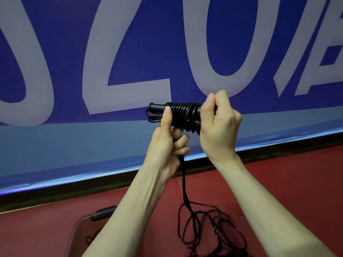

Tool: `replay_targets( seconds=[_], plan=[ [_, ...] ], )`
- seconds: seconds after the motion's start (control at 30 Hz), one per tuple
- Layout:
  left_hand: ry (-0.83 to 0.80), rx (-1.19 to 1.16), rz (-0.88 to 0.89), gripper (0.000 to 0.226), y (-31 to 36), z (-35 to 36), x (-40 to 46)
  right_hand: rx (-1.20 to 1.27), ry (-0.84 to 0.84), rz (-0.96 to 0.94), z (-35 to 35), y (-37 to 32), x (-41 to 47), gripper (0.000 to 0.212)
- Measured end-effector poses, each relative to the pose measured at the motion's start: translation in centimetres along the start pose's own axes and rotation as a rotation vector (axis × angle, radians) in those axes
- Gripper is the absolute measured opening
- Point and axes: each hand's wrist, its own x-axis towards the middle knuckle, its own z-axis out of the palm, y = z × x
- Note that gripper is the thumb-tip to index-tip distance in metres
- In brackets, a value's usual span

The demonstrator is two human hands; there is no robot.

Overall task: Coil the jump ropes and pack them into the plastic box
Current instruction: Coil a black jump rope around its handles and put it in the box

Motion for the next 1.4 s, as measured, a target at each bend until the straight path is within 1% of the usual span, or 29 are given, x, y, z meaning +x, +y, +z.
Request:
replay_targets(
  seconds=[0.07, 0.17, 0.2, 0.27, 0.33, 0.4, 0.5, 0.57, 0.6, 0.67, 0.77, 0.87, 0.93, 1.03, 1.2, 1.3, 1.4],
  plan=[
    [-0.016, -0.006, -0.024, 0.038, -0.2, -0.1, 0.0, 0.000, -0.003, -0.015, 0.0, 0.1, -0.1, 0.025],
    [-0.022, 0.063, -0.022, 0.048, -0.3, -0.6, 0.0, 0.027, -0.048, 0.096, 0.0, 0.3, -0.2, 0.033],
    [-0.016, 0.097, -0.009, 0.049, -0.4, -0.9, 0.0, 0.031, -0.085, 0.177, 0.0, 0.4, -0.3, 0.038],
    [-0.005, 0.190, 0.038, 0.048, -0.3, -1.3, 0.0, 0.072, -0.164, 0.426, 0.3, 0.6, -0.4, 0.042],
    [0.008, 0.310, 0.095, 0.041, 0.0, -1.6, -0.1, 0.198, -0.209, 0.729, 0.6, 1.0, -0.5, 0.037],
    [0.023, 0.412, 0.147, 0.037, 0.2, -1.9, -0.2, 0.310, -0.258, 0.975, 0.7, 1.3, -0.6, 0.027],
    [0.053, 0.516, 0.202, 0.042, 0.2, -2.3, -0.3, 0.428, -0.385, 1.232, 0.2, 1.3, -0.7, 0.021],
    [0.065, 0.552, 0.219, 0.044, 0.0, -2.4, -0.3, 0.458, -0.461, 1.329, 0.0, 1.4, -0.7, 0.012],
    [0.072, 0.560, 0.221, 0.044, -0.1, -2.5, -0.3, 0.457, -0.482, 1.352, -0.1, 1.4, -0.7, 0.010],
    [0.097, 0.576, 0.223, 0.043, -0.1, -2.4, -0.3, 0.456, -0.475, 1.345, 0.0, 1.5, -0.5, 0.016],
    [0.135, 0.610, 0.211, 0.046, 0.0, -2.1, 0.1, 0.401, -0.360, 1.184, 0.4, 1.8, 0.1, 0.027],
    [0.144, 0.700, 0.226, 0.046, -0.2, -2.0, 0.2, 0.269, -0.236, 0.990, 0.7, 2.7, 0.3, 0.023],
    [0.152, 0.800, 0.279, 0.055, -0.7, -1.9, 0.1, 0.200, -0.176, 0.923, 0.6, 3.3, 0.3, 0.023],
    [0.159, 0.847, 0.345, 0.052, -0.9, -1.7, -0.2, 0.167, -0.139, 0.877, 0.2, 3.6, 0.4, 0.031],
    [0.117, 0.824, 0.371, 0.048, -0.9, -1.5, -0.1, 0.247, -0.167, 0.952, -0.2, 4.0, 0.8, 0.024],
    [0.083, 0.849, 0.355, 0.044, -0.5, -1.8, 0.1, 0.326, -0.221, 1.065, -0.6, 3.6, 1.1, 0.030],
    [0.051, 0.875, 0.333, 0.041, 0.0, -2.5, 0.2, 0.414, -0.319, 1.188, -1.0, 3.0, 1.4, 0.031]
  ],
)
